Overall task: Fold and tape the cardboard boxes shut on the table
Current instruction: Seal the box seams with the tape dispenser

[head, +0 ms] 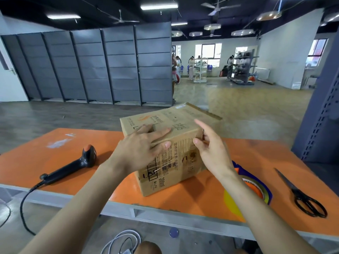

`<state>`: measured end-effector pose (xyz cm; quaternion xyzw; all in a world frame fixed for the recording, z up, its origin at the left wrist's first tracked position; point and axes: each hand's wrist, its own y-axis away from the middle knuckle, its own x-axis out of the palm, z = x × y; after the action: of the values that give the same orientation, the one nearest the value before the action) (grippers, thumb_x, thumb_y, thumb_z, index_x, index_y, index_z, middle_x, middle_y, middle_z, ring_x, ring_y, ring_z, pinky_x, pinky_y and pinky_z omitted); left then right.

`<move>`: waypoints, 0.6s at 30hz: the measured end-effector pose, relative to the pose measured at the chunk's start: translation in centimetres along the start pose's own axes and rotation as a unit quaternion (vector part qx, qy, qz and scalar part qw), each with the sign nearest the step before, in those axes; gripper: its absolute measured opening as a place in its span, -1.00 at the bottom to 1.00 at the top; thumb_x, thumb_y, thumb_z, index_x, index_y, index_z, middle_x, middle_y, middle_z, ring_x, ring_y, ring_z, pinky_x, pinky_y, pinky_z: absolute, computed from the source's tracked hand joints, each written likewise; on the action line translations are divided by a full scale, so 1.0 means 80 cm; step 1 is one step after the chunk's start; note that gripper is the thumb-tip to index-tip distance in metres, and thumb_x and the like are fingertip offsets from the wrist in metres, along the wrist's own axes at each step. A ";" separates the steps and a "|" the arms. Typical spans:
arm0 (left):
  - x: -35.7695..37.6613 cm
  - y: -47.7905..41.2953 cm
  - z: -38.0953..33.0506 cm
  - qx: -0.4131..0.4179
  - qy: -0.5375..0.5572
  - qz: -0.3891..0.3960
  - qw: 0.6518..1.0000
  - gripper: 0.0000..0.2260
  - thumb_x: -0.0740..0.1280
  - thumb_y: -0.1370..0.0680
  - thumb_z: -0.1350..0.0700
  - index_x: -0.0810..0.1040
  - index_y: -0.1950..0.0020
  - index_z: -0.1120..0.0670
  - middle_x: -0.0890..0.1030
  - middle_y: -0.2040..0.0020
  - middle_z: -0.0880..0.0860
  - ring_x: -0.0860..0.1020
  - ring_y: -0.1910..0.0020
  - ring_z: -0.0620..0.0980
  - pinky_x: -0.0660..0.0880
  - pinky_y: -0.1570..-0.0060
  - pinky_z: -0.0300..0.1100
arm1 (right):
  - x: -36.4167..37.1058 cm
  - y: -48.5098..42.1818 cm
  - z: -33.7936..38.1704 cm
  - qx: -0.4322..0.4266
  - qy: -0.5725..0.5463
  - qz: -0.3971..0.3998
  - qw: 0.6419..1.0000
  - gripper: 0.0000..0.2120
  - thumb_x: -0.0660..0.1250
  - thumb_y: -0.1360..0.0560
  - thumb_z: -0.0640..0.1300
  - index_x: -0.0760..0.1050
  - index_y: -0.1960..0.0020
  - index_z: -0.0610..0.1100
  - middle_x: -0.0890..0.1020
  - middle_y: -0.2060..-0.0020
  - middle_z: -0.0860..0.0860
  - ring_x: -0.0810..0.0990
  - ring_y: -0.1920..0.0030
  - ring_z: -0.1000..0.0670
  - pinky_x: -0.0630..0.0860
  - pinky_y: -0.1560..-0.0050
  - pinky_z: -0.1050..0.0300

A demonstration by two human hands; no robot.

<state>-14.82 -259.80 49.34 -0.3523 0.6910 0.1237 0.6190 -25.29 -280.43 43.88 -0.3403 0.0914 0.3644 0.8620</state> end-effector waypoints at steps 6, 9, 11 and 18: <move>0.002 -0.001 0.000 0.017 -0.016 0.002 1.000 -0.41 -0.11 -0.44 -0.51 0.09 -0.49 -0.54 0.25 -0.60 -0.03 0.28 -0.57 0.08 0.47 -0.32 0.23 | -0.007 0.006 -0.011 -0.018 0.025 -0.015 0.999 -0.56 0.32 -0.63 -0.13 0.47 -0.38 0.32 0.58 -0.31 0.25 0.48 -0.24 0.33 0.35 -0.21 0.55; 0.003 -0.001 0.002 0.022 -0.024 -0.001 0.999 -0.40 -0.11 -0.43 -0.52 0.10 -0.49 -0.55 0.26 -0.60 -0.03 0.27 -0.57 0.05 0.46 -0.31 0.20 | -0.008 0.001 -0.010 -0.019 0.041 -0.027 0.999 -0.61 0.32 -0.64 -0.13 0.53 -0.36 0.27 0.62 -0.27 0.20 0.39 -0.08 0.49 0.24 -0.01 0.70; 0.004 0.000 0.004 0.025 -0.027 -0.003 0.999 -0.39 -0.11 -0.43 -0.52 0.09 -0.50 -0.54 0.25 -0.61 -0.06 0.25 -0.58 0.03 0.46 -0.32 0.18 | -0.008 0.002 -0.010 -0.027 0.045 -0.027 0.998 -0.62 0.32 -0.64 -0.15 0.54 -0.36 0.24 0.64 -0.24 0.19 0.40 0.01 0.56 0.26 0.01 0.68; -0.007 -0.001 0.018 0.040 0.029 0.051 0.997 -0.35 -0.02 -0.49 -0.46 0.12 -0.59 -0.37 0.12 -0.65 -0.12 0.02 -0.64 -0.10 0.18 -0.56 0.10 | -0.010 0.004 -0.008 -0.024 0.061 -0.008 0.998 -0.53 0.30 -0.65 -0.13 0.42 -0.43 0.33 0.58 -0.33 0.21 0.50 -0.29 0.18 0.38 -0.21 0.45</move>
<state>-13.70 -258.81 49.59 -0.2952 0.7301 0.1170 0.6051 -26.01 -281.16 43.56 -0.3829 0.1321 0.3383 0.8494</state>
